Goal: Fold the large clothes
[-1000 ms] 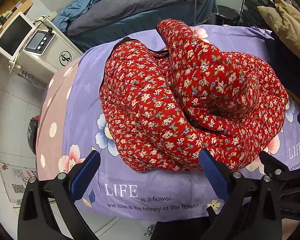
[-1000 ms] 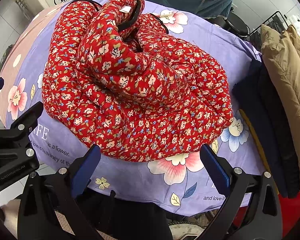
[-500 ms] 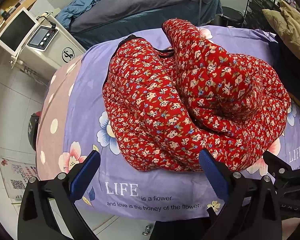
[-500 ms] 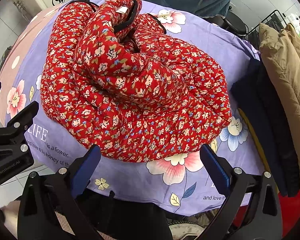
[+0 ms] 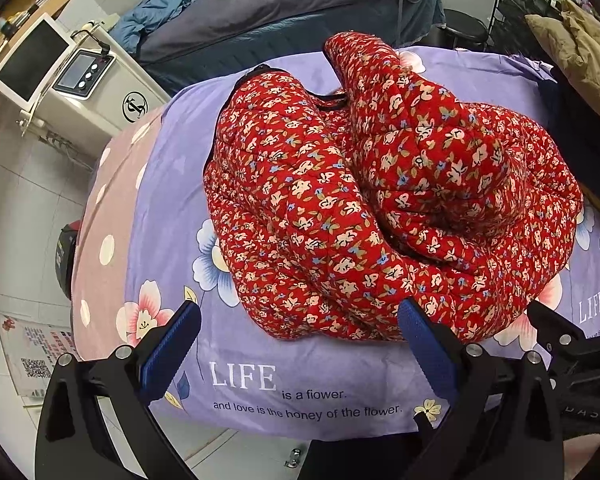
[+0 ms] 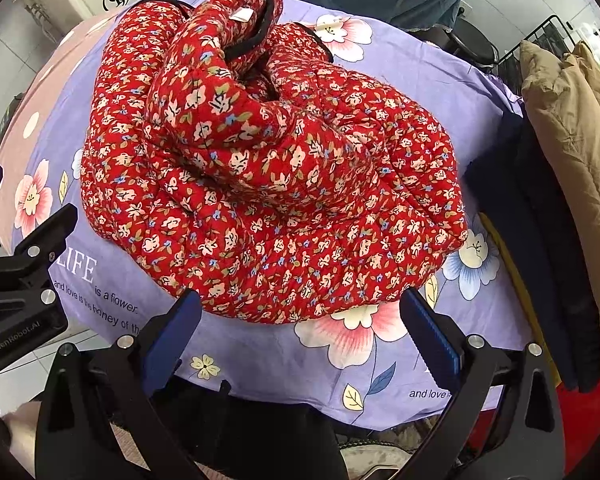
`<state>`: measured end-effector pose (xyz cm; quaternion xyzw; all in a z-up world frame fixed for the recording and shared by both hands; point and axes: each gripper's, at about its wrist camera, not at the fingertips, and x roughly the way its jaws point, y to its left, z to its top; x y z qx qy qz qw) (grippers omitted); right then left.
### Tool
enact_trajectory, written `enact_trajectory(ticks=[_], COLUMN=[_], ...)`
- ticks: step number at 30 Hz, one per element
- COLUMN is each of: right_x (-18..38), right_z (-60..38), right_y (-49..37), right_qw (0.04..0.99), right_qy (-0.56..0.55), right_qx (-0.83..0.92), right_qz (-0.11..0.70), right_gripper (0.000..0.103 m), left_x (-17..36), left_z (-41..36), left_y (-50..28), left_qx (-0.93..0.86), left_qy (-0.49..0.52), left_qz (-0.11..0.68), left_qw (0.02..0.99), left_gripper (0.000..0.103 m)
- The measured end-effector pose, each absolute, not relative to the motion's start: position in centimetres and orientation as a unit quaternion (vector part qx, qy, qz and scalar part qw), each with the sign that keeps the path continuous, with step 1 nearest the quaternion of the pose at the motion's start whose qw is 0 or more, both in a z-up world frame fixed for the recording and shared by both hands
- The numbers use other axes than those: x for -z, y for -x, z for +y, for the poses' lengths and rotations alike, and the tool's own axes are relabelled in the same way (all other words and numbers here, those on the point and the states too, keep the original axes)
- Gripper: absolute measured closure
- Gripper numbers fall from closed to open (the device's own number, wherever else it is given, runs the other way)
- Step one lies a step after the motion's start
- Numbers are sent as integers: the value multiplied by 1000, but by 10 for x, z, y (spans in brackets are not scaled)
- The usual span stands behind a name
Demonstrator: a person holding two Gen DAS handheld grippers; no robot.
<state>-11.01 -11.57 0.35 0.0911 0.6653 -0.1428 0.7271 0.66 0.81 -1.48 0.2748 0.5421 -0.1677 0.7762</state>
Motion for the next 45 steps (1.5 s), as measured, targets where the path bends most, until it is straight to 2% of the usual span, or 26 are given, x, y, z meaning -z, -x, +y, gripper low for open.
enact_trajectory(ticks=[25,31,35,41,44,45], right_x=[4,3,17,45,60,67], right_z=[-137,-195,-239,-271,-272,-270], right_y=[113,131,141,129,112,104], right_qw=[724,725,704,663,636,624], right_qy=[-128,-243,-335,-466,-521,-539], right_qx=[156,203,222,193,165,161], right_qz=[660,611,585,553,544,543], right_gripper=[5,5,5,5,5,5], left_x=[23,5,-7,33,63,69], left_z=[4,-9,-50,-129,-149,-148], left_y=[-18,-52,-87,-127,-138,-139], left_qx=[175,199,222,247,261,260], left_qy=[-259,-215,-219,-277,-281,-273], left_qz=[574,569,540,575,605,615], left_qw=[757,768,782,729,698,692], left_gripper=[8,8,6,7,17,26])
